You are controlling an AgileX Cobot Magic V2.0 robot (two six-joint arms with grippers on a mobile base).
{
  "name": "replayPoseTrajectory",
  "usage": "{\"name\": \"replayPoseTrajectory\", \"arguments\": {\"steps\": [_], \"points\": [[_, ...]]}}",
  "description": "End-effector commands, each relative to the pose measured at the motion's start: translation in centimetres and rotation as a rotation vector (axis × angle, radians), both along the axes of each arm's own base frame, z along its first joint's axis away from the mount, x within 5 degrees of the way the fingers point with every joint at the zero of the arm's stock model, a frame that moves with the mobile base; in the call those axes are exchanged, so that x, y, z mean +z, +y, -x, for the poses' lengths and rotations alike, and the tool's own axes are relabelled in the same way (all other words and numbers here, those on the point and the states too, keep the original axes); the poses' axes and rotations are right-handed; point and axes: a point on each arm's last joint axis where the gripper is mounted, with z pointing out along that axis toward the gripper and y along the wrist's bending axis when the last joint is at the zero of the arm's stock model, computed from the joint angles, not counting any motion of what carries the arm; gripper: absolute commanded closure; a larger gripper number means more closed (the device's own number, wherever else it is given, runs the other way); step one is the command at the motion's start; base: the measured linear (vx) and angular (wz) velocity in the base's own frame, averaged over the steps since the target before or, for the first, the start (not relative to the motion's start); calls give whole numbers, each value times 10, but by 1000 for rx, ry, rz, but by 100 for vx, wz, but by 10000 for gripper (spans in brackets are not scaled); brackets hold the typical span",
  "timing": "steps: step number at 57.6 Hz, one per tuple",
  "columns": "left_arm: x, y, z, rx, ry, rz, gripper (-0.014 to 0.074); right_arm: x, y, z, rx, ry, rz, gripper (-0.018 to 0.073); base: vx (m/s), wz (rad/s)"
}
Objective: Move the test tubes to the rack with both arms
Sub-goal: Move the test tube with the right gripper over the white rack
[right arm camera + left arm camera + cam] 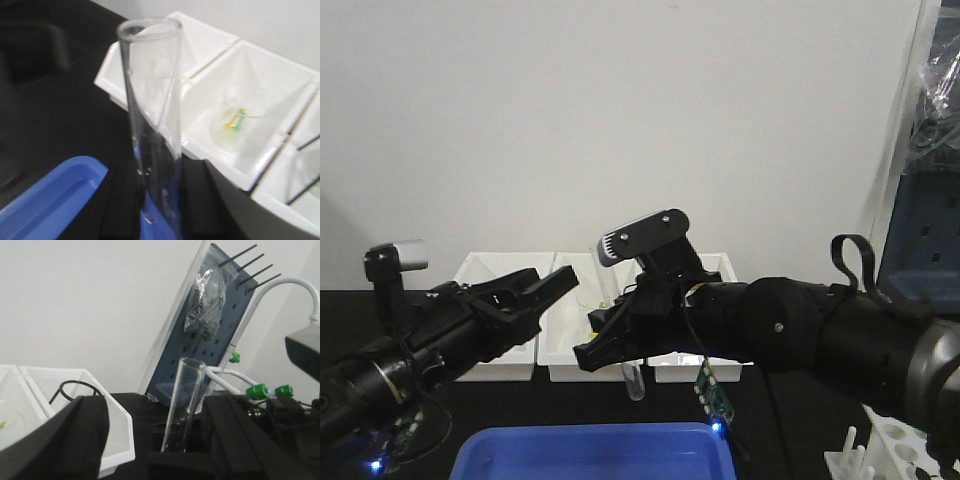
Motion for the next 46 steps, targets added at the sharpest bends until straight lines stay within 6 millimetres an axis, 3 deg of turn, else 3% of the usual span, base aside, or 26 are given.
{"name": "replayPoseTrajectory", "arguments": {"steps": [1, 13, 20, 28, 35, 46], "points": [[39, 11, 7, 8, -143, 110, 56, 44, -19, -3, -64, -167, -79, 568, 0, 0], [55, 29, 11, 60, -191, 118, 56, 63, -50, -11, -162, -256, -117, 568, 0, 0], [60, 40, 12, 95, -204, 114, 59, 91, -81, 2, -222, -347, -124, 568, 0, 0], [66, 52, 13, 131, -229, 115, 61, 98, -131, 29, -359, -437, -136, 568, 0, 0], [68, 57, 13, 149, -233, 113, 61, 76, -169, 55, -471, -474, -80, 568, 0, 0], [68, 56, 14, 143, -234, 104, 61, 44, -188, 84, -559, -498, -77, 568, 0, 0]]}}
